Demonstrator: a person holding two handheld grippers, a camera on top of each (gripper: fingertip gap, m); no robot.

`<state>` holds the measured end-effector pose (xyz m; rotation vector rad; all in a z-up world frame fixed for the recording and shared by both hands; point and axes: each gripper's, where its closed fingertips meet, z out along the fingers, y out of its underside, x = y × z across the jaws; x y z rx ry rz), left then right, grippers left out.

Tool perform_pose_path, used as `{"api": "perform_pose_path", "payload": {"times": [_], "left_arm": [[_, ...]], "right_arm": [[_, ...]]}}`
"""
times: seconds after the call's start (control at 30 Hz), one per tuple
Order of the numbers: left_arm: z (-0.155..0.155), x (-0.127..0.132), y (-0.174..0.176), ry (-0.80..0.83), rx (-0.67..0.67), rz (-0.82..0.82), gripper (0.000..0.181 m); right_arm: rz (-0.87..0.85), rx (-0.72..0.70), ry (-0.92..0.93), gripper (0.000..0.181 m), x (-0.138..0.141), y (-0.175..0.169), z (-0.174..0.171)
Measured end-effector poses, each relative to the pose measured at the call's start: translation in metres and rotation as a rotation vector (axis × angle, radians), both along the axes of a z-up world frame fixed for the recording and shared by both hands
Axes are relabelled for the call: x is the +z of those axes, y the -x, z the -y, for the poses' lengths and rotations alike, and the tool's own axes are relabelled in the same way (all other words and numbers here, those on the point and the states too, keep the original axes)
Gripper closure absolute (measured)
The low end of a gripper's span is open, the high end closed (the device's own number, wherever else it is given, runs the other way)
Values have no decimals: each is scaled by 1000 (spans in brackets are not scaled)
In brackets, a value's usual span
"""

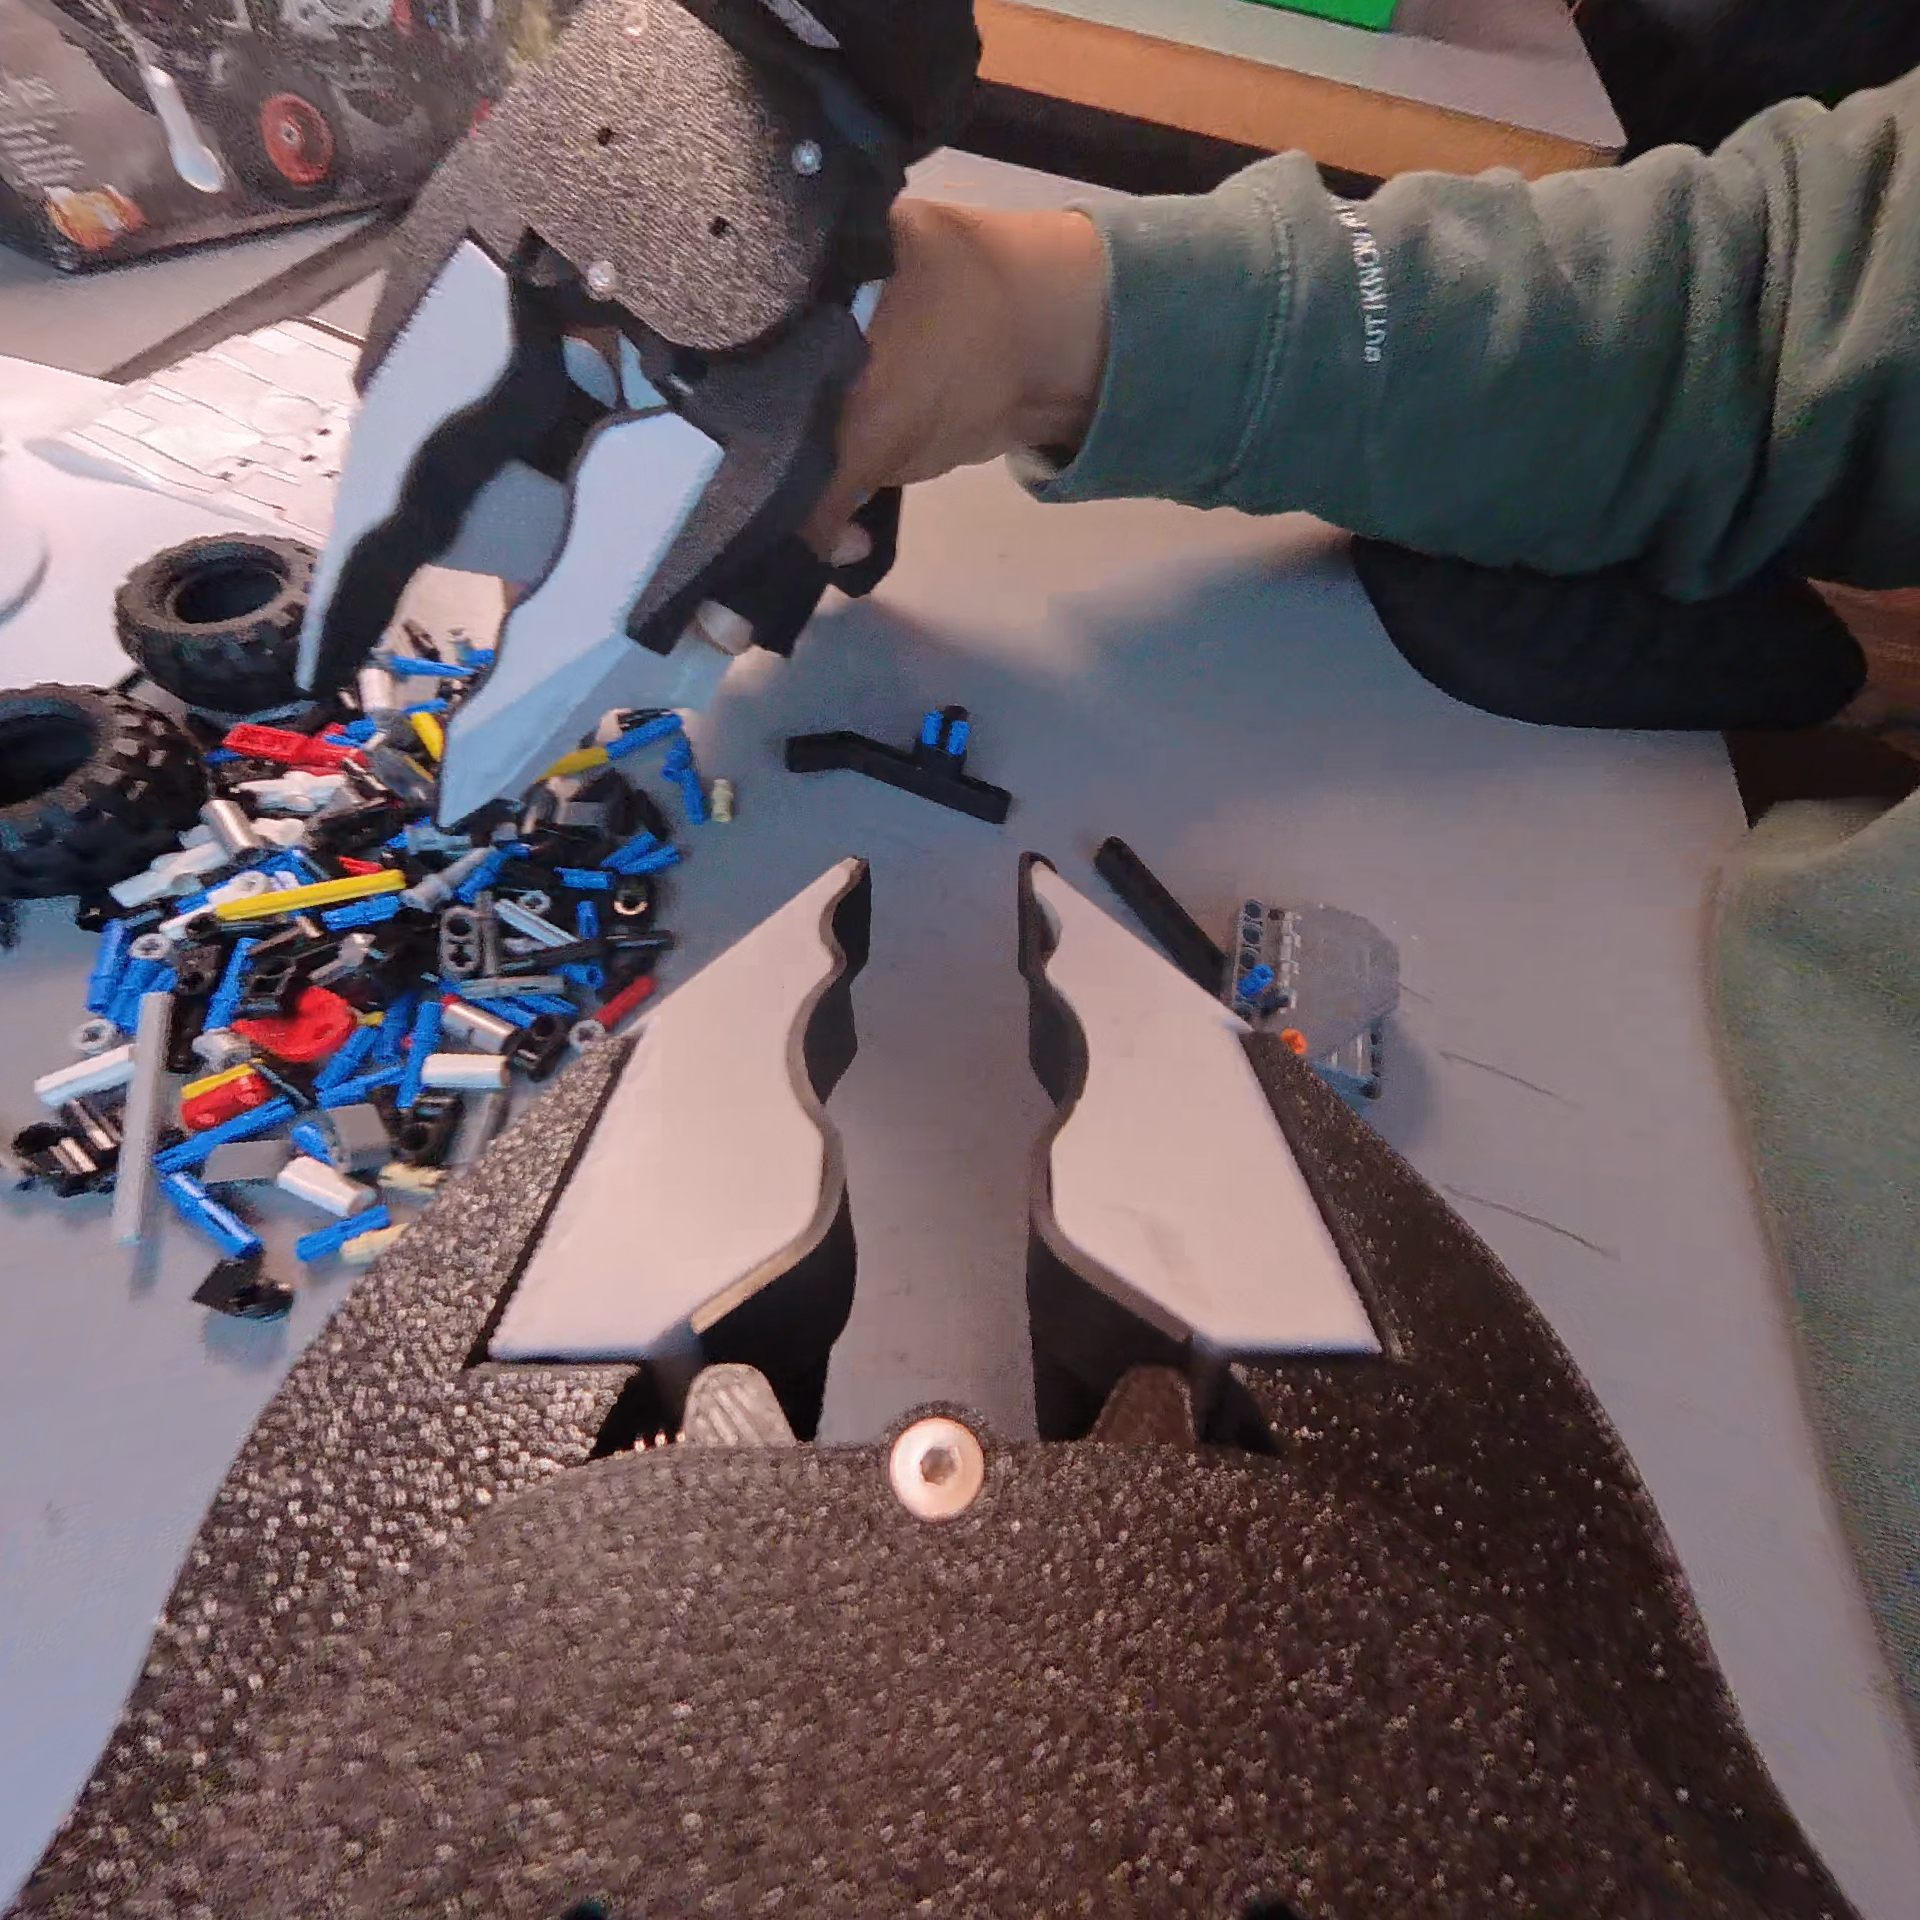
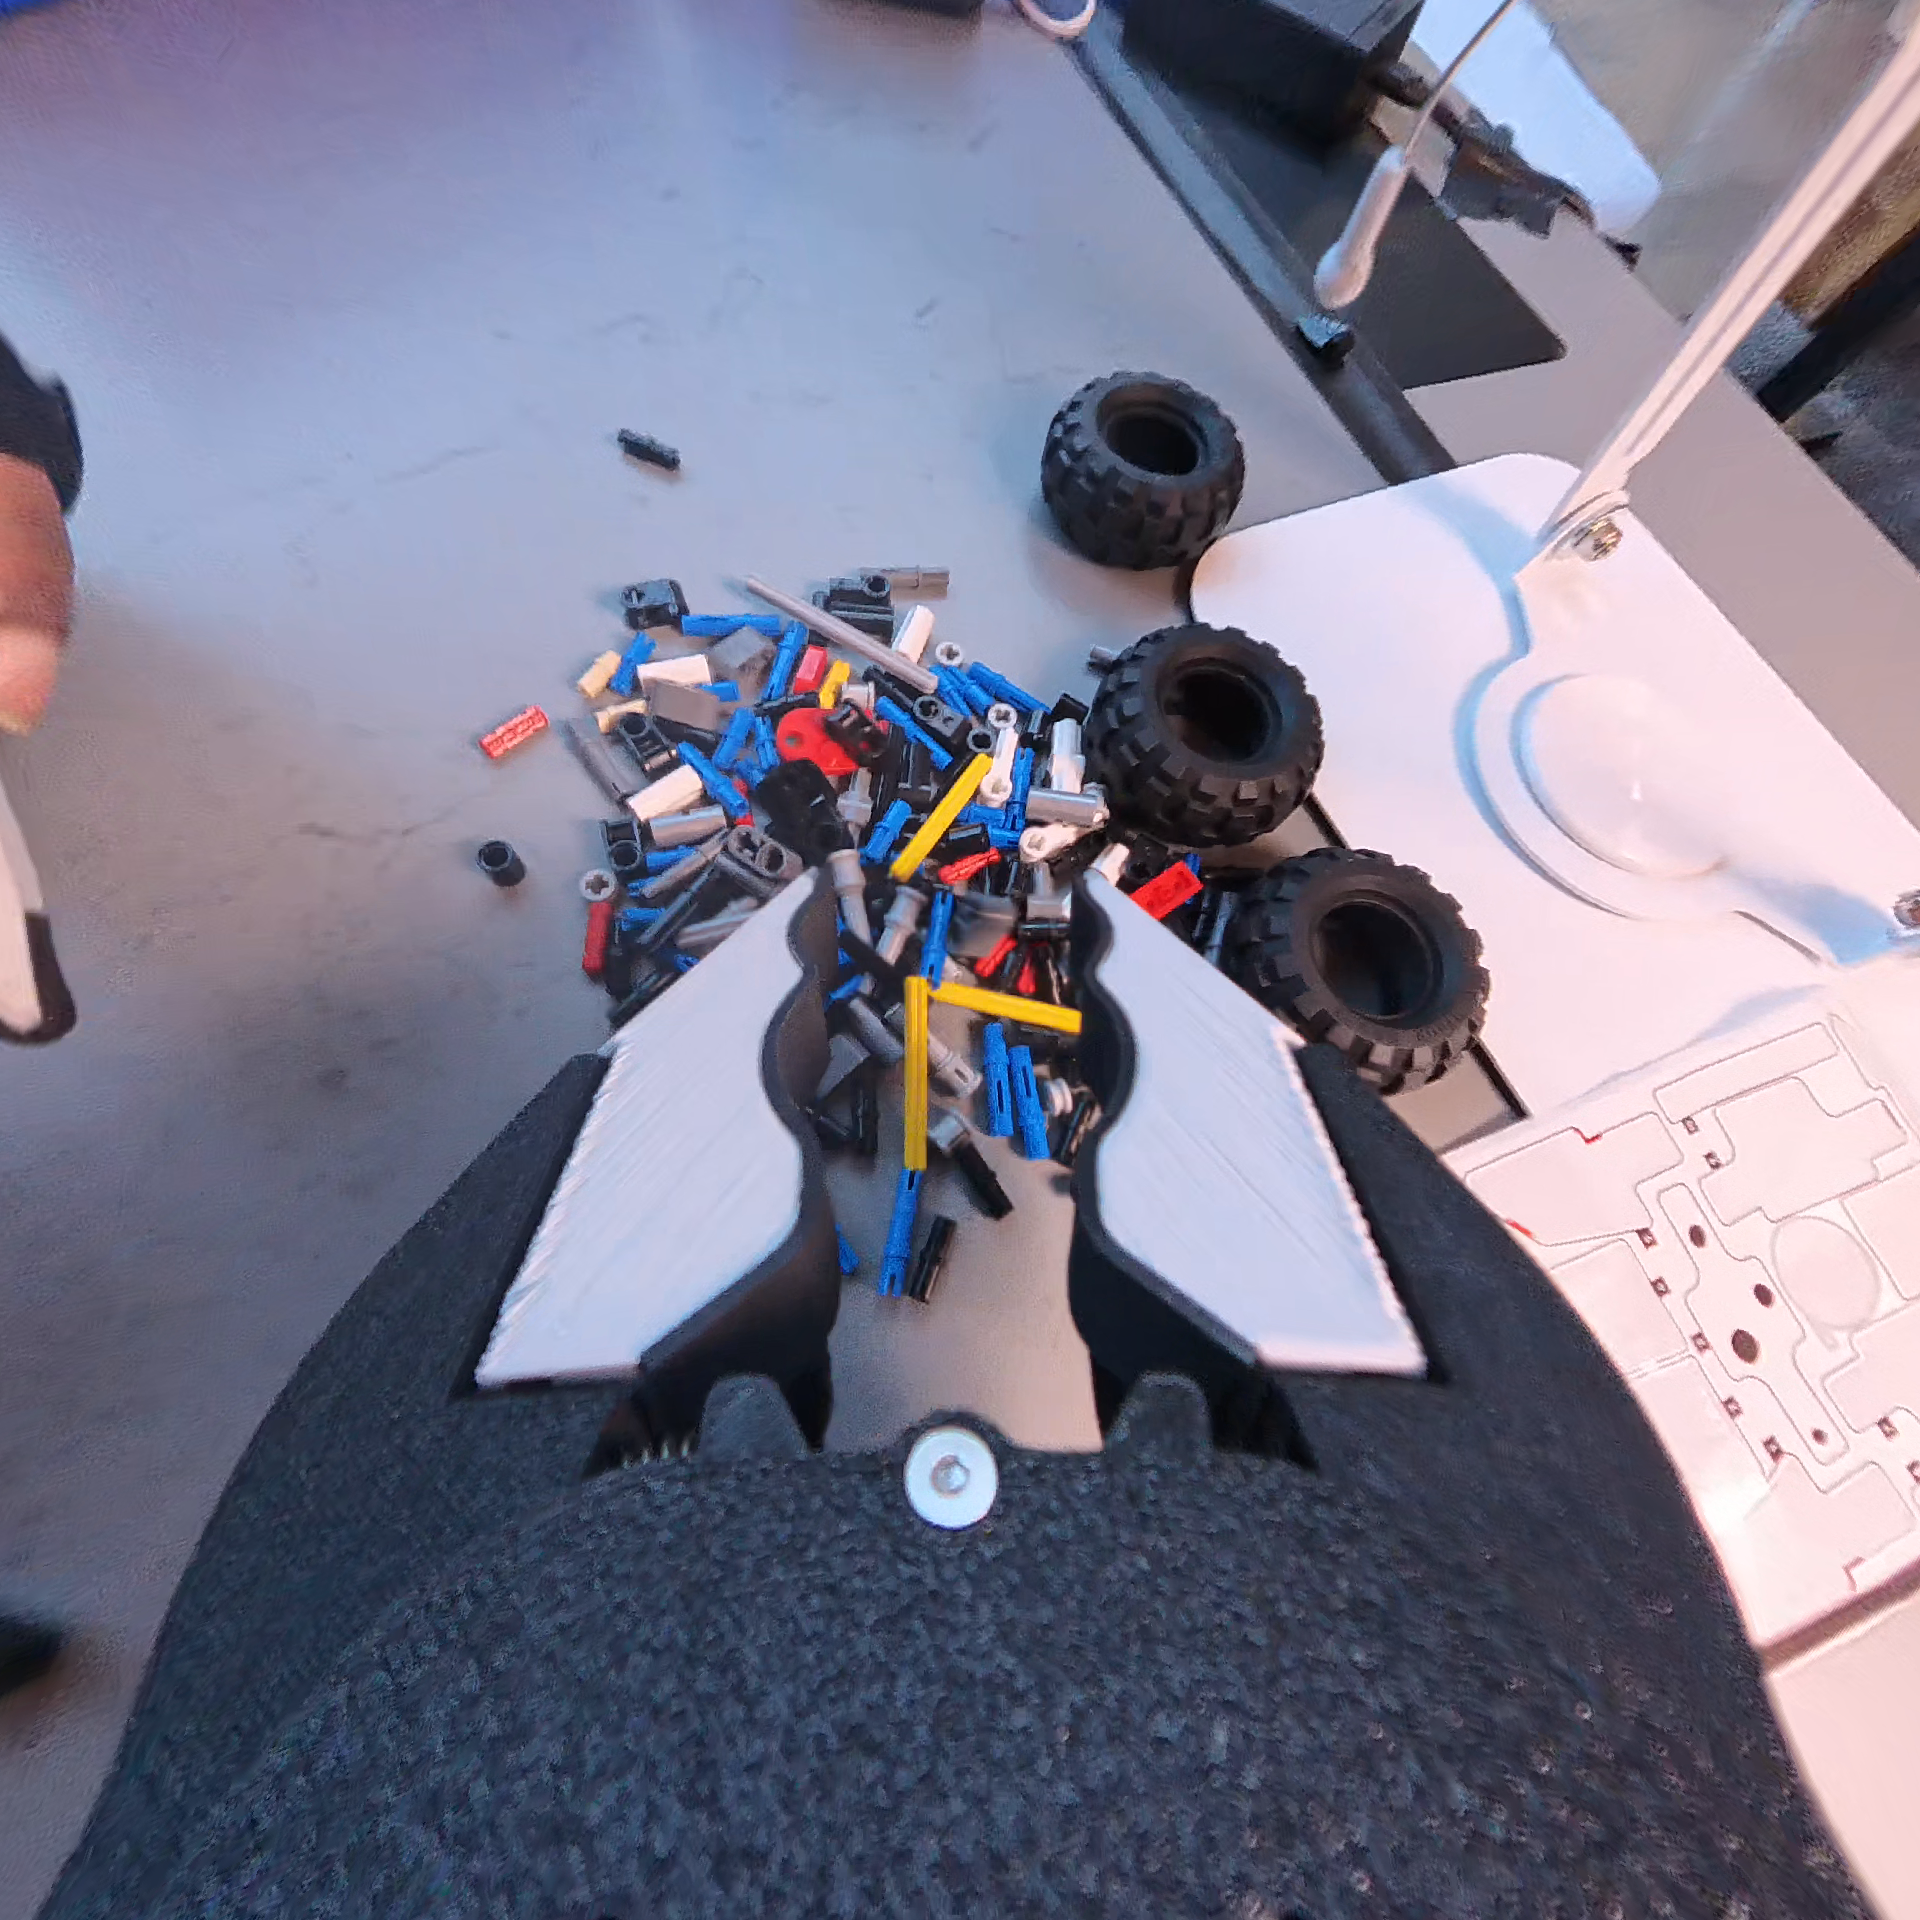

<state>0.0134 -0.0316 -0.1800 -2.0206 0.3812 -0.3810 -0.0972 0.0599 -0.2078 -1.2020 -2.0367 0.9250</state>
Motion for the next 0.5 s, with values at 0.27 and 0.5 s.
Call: {"api": "perform_pose_path", "payload": {"times": [0.27, 0.5], "left_arm": [[28, -7, -42, 97, -226, 117, 142], [36, -30, -68, 174, -326, 21, 141]], "right_arm": [[-159, 238, 153, 145, 75, -82, 34], [14, 275, -106, 152, 9, -146, 32]]}}
